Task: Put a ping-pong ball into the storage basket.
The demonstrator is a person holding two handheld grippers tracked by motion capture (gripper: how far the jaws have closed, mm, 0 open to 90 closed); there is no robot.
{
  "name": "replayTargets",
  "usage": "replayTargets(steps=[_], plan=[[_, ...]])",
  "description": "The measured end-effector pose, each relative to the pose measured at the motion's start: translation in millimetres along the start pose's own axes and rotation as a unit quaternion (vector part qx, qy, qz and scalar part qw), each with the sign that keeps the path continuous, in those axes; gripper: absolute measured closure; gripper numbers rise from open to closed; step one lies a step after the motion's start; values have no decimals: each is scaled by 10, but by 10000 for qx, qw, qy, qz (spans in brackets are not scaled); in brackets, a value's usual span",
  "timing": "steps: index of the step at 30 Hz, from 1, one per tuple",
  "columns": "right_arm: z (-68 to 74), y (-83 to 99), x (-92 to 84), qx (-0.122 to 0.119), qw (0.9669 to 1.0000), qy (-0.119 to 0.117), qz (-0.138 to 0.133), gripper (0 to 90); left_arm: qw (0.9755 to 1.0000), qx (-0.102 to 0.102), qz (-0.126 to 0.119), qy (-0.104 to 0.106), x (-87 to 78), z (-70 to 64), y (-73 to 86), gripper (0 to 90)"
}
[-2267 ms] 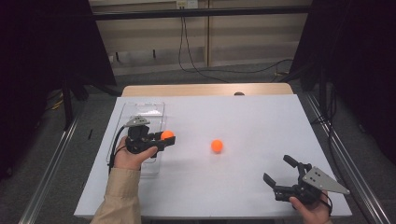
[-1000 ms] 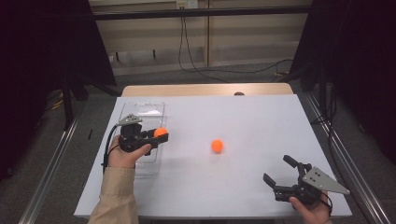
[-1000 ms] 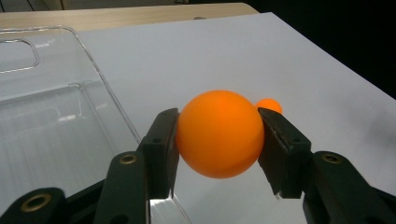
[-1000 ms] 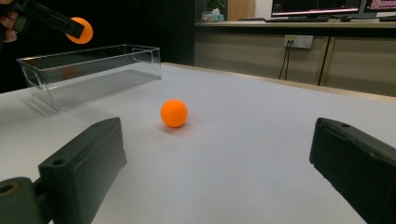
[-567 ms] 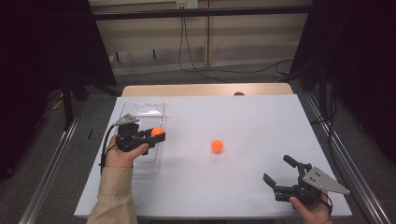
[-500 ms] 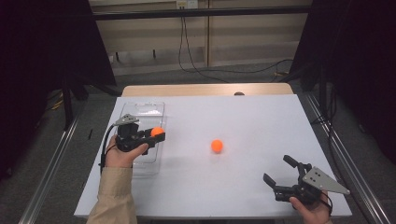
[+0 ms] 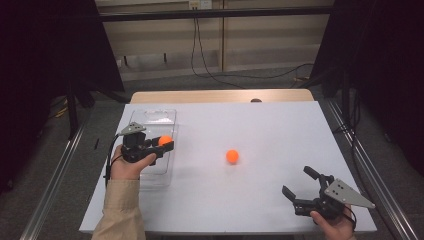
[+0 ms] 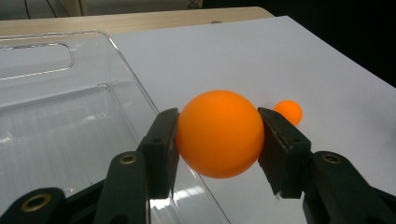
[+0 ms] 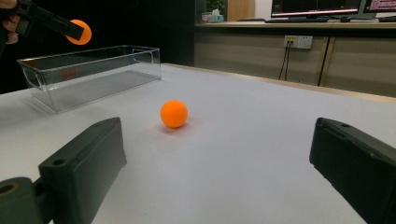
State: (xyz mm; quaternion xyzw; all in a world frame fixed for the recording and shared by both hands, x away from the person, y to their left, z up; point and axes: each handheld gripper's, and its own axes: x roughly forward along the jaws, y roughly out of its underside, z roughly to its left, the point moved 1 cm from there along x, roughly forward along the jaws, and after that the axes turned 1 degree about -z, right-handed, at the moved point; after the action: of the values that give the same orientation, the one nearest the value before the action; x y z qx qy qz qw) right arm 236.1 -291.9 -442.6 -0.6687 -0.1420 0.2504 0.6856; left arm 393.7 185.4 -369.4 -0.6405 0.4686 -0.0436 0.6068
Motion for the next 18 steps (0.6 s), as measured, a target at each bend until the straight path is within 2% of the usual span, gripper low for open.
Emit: replayTargets(steps=[18], plan=[[-2, 0, -1, -2, 10000, 0, -3, 28, 9999, 30, -54, -152, -51, 72, 9, 511]])
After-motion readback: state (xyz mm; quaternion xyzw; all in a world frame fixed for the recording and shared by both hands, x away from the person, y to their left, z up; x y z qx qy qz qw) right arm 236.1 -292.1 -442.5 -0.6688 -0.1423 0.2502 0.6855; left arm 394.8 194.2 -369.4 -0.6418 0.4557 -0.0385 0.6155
